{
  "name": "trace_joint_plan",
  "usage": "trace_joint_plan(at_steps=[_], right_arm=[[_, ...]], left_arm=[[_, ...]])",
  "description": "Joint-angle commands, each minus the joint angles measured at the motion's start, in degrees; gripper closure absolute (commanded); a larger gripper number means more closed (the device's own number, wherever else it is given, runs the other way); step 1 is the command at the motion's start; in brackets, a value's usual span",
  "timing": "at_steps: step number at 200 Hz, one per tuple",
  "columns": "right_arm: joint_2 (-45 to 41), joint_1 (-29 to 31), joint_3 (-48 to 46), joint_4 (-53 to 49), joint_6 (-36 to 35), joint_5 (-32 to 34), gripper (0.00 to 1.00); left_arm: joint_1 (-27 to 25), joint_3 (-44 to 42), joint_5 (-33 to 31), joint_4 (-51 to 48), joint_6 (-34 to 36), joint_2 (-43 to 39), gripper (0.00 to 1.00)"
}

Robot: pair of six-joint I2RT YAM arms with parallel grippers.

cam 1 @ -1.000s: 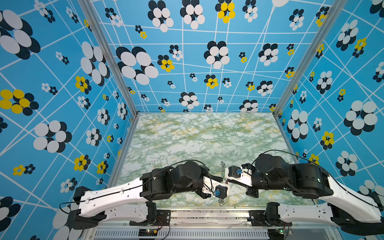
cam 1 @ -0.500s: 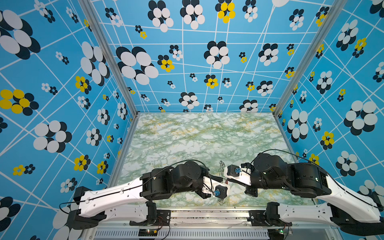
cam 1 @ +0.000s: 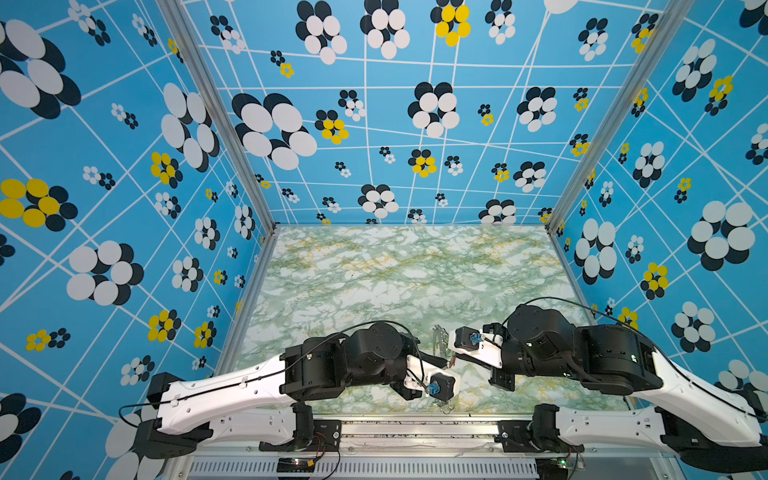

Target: Put the keys on the keyring

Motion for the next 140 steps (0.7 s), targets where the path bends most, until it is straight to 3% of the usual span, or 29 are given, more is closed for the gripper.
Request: trace_joint_plan(at_steps=[1, 71, 140], right_arm=[[-1.3, -0.2, 0.2, 0.7, 1.7, -1.7, 1.0], [-1.0, -0.2, -0.3, 1.4, 1.8, -5.1, 1.0], [-0.5, -0.2, -0.6, 1.9, 1.3, -2.9, 1.0]], left_arm=[[-0.3, 1.3, -2.2, 2.4, -1.4, -1.1, 1.0], [-0.3, 1.7, -2.8, 2.9, -1.5, -0.8, 1.0], [-0.3, 1.8, -0.7, 3.3, -1.9, -0.9, 1.0]])
